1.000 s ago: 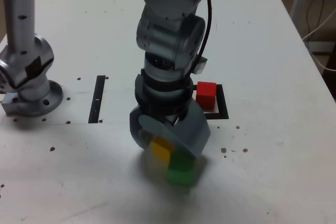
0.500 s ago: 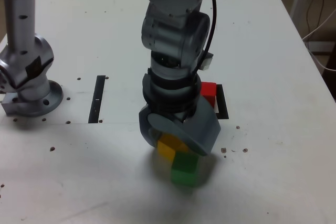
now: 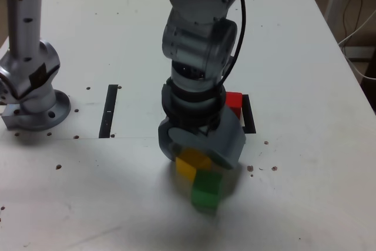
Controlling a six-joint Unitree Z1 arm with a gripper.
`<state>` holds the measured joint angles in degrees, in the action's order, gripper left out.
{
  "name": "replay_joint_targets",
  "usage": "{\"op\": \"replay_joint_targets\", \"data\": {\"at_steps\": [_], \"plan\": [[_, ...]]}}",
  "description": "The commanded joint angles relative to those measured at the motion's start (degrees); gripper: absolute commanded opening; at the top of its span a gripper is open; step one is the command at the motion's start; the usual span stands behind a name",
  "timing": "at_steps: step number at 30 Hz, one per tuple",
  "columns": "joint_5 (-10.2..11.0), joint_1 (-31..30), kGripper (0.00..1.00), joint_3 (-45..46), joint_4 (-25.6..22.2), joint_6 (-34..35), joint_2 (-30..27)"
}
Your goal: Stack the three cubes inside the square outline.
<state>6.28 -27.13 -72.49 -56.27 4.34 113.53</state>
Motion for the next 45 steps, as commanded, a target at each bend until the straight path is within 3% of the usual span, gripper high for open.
{"op": "replay_joint_targets", "data": {"at_steps": [1,18,37,45], "plan": [[-0.49,0.17,0.92,0.08,-0.35,0.05,0.26],[-3.02,0.19,0.82,0.30,0.20,0.05,0.64],[-3.96,0.68,0.42,-0.06,0.78,0.17,0.99],[-2.98,1.16,0.35,-0.25,0.63,0.16,1.00]]}}
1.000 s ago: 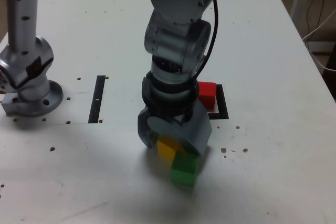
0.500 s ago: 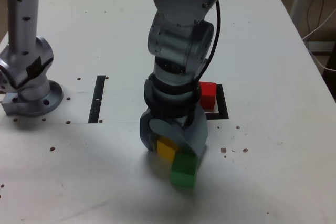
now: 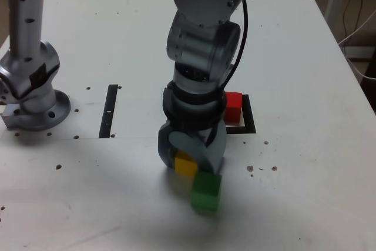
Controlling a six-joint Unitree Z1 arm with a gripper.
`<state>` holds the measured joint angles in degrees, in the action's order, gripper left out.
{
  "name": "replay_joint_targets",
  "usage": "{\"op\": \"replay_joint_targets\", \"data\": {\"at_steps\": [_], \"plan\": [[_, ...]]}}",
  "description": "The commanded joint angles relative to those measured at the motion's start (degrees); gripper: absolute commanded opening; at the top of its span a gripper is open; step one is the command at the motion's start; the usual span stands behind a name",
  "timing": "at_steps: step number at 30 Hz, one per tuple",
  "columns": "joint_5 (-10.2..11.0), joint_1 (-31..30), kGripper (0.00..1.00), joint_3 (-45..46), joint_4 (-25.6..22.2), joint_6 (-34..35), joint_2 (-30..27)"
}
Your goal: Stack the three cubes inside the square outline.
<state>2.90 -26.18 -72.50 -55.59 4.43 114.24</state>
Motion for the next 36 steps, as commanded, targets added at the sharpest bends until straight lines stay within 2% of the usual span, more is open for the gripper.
{"op": "replay_joint_targets", "data": {"at_steps": [1,5,9,17,24,30,36], "plan": [[0.75,0.30,0.33,-0.34,-0.07,0.08,0.24],[2.28,0.53,0.23,-0.75,-0.25,0.10,-0.04],[2.97,0.64,0.21,-1.70,-2.33,0.12,-0.61],[3.26,1.68,0.21,-9.66,-13.62,-0.11,-5.27],[3.61,8.08,0.21,-19.51,-21.74,-2.96,-5.13],[3.82,15.09,0.21,-23.59,-23.74,-5.10,-1.91],[4.05,18.82,0.21,-23.86,-23.43,-5.96,0.28]]}}
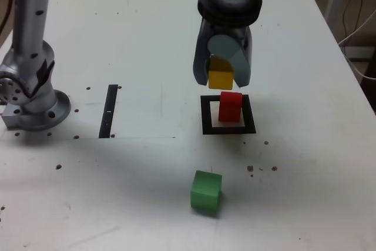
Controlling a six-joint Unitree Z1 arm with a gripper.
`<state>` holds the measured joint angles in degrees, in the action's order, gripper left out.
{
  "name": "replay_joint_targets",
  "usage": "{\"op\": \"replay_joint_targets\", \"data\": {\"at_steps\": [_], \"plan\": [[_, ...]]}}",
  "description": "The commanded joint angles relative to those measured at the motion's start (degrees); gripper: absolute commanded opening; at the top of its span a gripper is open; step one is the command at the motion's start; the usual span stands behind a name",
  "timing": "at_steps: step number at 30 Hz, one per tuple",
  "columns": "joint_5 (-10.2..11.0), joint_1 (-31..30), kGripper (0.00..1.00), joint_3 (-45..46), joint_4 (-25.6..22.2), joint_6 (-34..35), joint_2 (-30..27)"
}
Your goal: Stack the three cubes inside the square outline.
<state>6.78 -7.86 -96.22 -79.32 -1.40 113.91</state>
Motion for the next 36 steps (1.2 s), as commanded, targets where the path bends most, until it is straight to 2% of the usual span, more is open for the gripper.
{"op": "replay_joint_targets", "data": {"at_steps": [1,11,22,32,36], "plan": [[0.23,0.80,0.21,-0.03,0.57,-0.16,0.93],[0.23,2.31,0.21,1.18,3.87,-0.54,3.29],[0.53,2.91,0.27,1.12,4.82,-1.27,5.83],[-1.38,4.14,0.28,1.19,5.64,-2.90,7.28],[-1.71,3.93,0.32,1.01,5.36,-2.98,7.05]]}}
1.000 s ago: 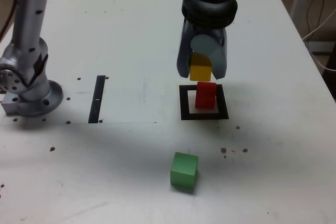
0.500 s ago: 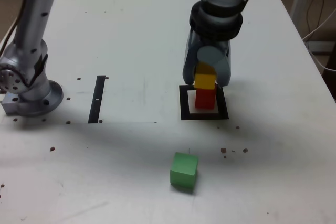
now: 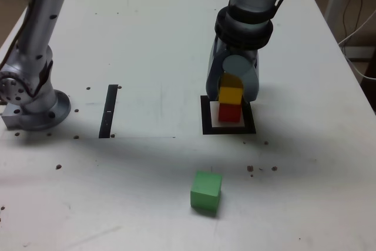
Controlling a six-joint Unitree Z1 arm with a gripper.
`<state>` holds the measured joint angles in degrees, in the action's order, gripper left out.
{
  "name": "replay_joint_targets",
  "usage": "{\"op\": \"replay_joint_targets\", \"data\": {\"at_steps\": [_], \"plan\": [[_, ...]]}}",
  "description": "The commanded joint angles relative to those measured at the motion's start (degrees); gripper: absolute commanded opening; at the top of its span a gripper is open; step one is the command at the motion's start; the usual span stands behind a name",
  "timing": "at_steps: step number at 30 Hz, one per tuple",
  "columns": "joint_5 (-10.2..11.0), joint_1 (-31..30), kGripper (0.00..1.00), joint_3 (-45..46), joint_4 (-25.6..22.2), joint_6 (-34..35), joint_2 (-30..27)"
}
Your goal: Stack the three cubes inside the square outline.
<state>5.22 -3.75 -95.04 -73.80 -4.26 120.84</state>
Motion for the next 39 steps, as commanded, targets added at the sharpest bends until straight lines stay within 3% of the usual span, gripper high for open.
{"op": "replay_joint_targets", "data": {"at_steps": [1,5,10,13,25,33,35,39], "plan": [[-0.18,-0.24,0.33,-0.20,-0.24,-0.13,0.10],[-0.21,-0.38,0.46,-0.24,-0.43,-0.18,0.11],[-0.21,-0.52,0.86,-0.08,-0.27,-0.35,-0.19],[-0.25,-0.55,0.98,0.08,-0.46,-0.35,-0.46],[-0.39,-1.68,0.99,-0.38,-2.26,-0.03,-2.98],[1.56,-9.22,0.99,-1.19,-7.49,6.31,-9.07],[0.49,-11.95,0.99,-0.23,-8.15,9.11,-9.74],[-3.71,-17.54,0.99,3.38,-6.40,14.75,-9.94]]}}
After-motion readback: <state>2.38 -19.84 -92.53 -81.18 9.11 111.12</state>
